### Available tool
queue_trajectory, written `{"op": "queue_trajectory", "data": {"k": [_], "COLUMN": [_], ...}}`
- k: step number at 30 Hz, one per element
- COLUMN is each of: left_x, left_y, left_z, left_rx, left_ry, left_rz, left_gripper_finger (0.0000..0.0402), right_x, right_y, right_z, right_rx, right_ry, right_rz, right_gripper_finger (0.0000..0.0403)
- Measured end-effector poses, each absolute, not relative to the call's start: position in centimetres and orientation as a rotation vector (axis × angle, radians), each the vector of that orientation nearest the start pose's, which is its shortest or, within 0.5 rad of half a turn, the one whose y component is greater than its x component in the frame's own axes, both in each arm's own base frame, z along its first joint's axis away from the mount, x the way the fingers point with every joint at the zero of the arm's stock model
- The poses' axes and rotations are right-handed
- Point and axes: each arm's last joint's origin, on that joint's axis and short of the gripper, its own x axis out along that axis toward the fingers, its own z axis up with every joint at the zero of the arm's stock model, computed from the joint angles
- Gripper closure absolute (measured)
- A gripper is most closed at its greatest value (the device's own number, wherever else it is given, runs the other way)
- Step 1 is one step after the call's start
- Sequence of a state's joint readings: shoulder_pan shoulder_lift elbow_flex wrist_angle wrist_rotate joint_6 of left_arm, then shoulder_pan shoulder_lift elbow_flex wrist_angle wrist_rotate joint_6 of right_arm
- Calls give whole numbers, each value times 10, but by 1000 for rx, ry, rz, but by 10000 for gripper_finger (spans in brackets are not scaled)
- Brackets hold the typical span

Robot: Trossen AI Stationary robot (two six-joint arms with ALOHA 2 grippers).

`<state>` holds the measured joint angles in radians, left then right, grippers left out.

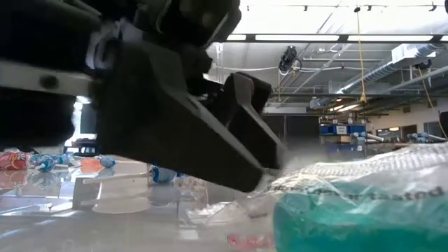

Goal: Sort candy by brand, put in halloween buckets
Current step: Put the bottom green candy into the right orange bucket

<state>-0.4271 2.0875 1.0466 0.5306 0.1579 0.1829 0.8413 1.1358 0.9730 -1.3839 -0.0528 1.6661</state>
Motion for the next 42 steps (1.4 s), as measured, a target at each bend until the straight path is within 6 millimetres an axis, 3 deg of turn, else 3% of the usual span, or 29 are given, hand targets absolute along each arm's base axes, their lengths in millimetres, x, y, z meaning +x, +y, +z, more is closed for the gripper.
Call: {"op": "queue_trajectory", "data": {"k": [6,12,19,26,35,42], "left_x": [376,379,386,399,406,407], "left_y": [-165,-160,-150,-132,-117,-114], "left_z": [105,105,112,133,145,148], "left_rx": [231,212,153,29,-170,-231], "left_ry": [463,465,415,208,97,76], "left_rz": [-515,-502,-341,-166,-168,-213], "left_gripper_finger": [268,387,397,398,398,399], "right_x": [108,110,122,155,199,218], "right_y": [124,124,130,152,187,188], "right_z": [266,266,266,266,239,225], "right_rx": [693,688,715,497,58,-85], "right_ry": [1510,1470,1263,843,746,695], "right_rz": [-600,-598,-548,-318,-75,-126], "right_gripper_finger": [224,224,225,224,224,225]}}
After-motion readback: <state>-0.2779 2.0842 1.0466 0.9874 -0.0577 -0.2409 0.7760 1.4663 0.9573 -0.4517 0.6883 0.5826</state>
